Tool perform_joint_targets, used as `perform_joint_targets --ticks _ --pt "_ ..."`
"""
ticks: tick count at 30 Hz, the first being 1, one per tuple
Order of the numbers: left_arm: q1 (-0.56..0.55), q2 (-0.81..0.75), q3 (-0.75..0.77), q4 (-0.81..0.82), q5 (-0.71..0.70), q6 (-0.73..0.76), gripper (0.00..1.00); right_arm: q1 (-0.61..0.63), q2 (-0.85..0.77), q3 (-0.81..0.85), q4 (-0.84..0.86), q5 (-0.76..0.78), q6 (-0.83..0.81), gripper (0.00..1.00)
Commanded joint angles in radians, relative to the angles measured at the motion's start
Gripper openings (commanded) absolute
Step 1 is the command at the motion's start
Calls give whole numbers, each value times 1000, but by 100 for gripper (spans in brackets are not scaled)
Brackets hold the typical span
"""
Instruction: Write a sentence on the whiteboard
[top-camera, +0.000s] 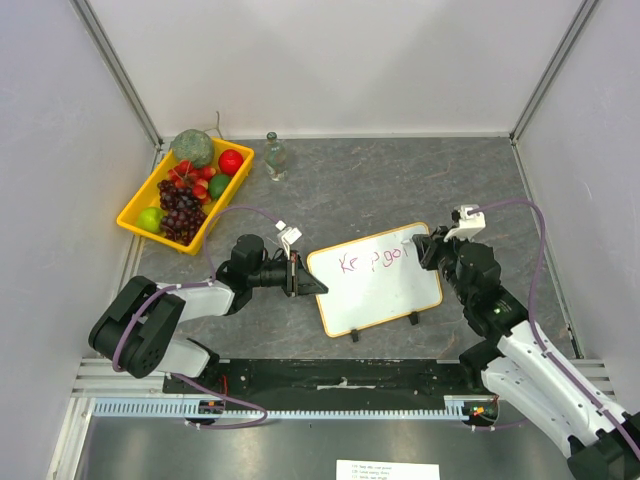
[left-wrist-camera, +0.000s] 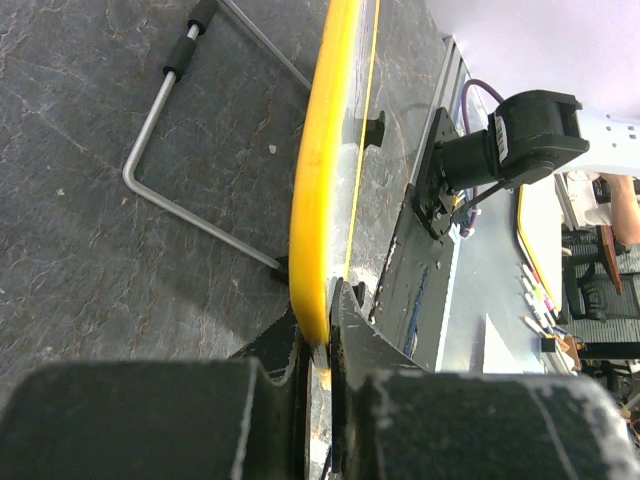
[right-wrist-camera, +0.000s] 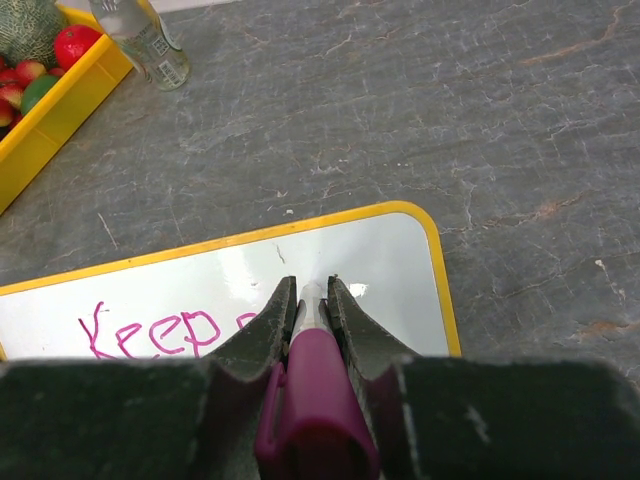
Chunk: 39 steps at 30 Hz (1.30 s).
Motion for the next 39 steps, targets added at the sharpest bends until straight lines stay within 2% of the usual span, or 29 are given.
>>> perform_joint_targets --ticks 1,15,30,39 --pt "-1 9 -14 -90 -104 132 2 -5 -1 -36 12 21 5 0" --pt "-3 12 -12 -89 -105 132 2 -10 -64 33 -56 19 13 0" --pt "-1 9 -12 -90 -104 134 2 -16 -66 5 -63 56 -3 0" --pt "-1 10 -12 -90 -104 134 2 -18 -87 -30 -97 29 0 0"
